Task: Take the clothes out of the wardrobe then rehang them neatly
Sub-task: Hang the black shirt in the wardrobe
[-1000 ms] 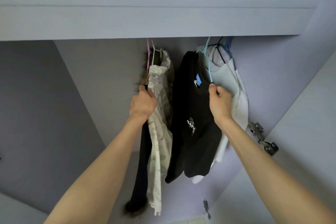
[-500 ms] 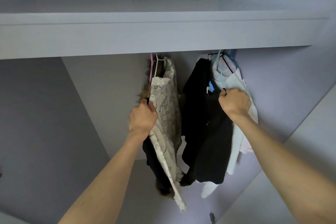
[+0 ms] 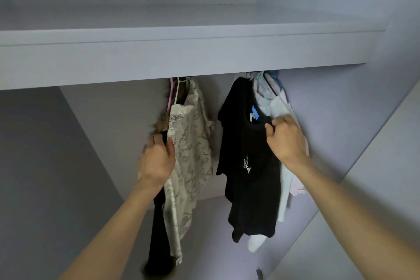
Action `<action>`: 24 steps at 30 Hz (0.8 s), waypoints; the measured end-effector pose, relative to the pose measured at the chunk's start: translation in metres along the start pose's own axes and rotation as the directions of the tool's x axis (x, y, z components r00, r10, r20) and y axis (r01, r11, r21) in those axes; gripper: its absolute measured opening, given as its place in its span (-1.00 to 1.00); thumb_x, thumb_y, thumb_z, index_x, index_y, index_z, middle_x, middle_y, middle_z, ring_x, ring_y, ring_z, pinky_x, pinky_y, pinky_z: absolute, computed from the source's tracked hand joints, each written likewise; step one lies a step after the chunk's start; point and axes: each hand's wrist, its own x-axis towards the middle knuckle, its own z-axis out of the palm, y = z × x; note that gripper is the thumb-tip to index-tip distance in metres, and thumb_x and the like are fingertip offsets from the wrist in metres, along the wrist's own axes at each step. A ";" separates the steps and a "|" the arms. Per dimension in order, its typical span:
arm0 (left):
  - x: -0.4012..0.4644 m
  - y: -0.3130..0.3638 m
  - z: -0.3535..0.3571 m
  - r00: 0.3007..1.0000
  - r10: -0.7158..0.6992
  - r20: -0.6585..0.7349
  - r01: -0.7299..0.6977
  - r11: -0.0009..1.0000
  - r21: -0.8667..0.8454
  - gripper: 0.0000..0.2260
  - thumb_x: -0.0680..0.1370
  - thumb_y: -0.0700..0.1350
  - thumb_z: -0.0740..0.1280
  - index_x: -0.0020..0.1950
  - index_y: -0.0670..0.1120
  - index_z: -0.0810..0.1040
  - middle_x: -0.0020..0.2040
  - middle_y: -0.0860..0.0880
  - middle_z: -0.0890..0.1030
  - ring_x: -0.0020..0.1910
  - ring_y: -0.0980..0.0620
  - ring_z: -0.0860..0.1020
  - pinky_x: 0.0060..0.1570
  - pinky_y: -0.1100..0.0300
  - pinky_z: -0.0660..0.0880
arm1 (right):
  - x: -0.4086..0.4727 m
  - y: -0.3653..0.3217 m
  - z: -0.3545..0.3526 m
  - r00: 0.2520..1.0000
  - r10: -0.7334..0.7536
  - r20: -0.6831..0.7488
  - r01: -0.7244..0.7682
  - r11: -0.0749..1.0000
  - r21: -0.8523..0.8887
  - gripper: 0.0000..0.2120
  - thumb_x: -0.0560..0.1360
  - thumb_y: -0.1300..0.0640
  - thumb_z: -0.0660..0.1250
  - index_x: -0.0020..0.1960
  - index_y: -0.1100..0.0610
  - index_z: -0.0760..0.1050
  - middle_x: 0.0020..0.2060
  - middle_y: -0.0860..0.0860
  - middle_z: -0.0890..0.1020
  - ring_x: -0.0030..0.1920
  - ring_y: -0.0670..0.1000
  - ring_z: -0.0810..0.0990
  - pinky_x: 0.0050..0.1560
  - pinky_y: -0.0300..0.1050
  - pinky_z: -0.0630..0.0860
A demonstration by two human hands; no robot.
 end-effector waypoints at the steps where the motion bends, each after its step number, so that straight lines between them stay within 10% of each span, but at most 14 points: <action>1: -0.004 -0.001 0.002 1.000 0.021 0.000 -0.021 1.000 0.013 -0.65 0.63 -0.06 0.09 0.27 -0.30 0.35 0.20 -0.27 0.42 0.10 -0.28 0.44 -0.05 -0.11 0.40 | -0.008 0.004 0.007 0.996 -0.075 -0.048 0.076 0.997 0.021 -0.75 0.52 0.15 0.28 0.06 0.33 0.53 -0.02 0.25 0.54 0.01 0.27 0.53 -0.06 0.03 0.49; 10: -0.090 -0.016 -0.006 0.961 0.248 -0.121 -0.226 0.959 0.174 -0.57 0.58 -0.04 0.10 0.40 -0.22 0.33 0.38 -0.23 0.36 0.35 -0.25 0.33 0.22 -0.15 0.39 | -0.071 -0.017 0.027 0.897 -0.434 -0.087 0.439 0.842 0.314 -0.55 0.54 -0.04 0.12 0.26 0.25 0.46 0.20 0.17 0.52 0.25 0.14 0.46 0.30 0.10 0.37; 18: -0.249 -0.067 -0.017 0.996 -0.064 -0.068 0.082 0.952 0.295 -0.56 0.55 0.00 0.10 0.37 -0.17 0.38 0.37 -0.22 0.37 0.36 -0.28 0.33 0.22 -0.17 0.38 | -0.203 -0.057 0.051 0.667 -0.736 0.114 0.566 0.601 0.565 -0.53 0.53 -0.08 0.14 0.30 0.20 0.43 0.33 0.14 0.42 0.24 0.15 0.44 0.20 0.09 0.45; 24: -0.383 -0.100 -0.049 0.894 -0.403 -0.197 0.447 0.841 0.305 -0.55 0.55 0.04 0.06 0.36 -0.12 0.41 0.36 -0.17 0.42 0.37 -0.24 0.32 0.28 -0.10 0.30 | -0.312 -0.098 0.040 0.373 -0.923 0.094 0.647 0.332 0.687 -0.52 0.52 -0.09 0.13 0.33 0.16 0.38 0.33 0.13 0.43 0.28 0.11 0.41 0.32 0.12 0.33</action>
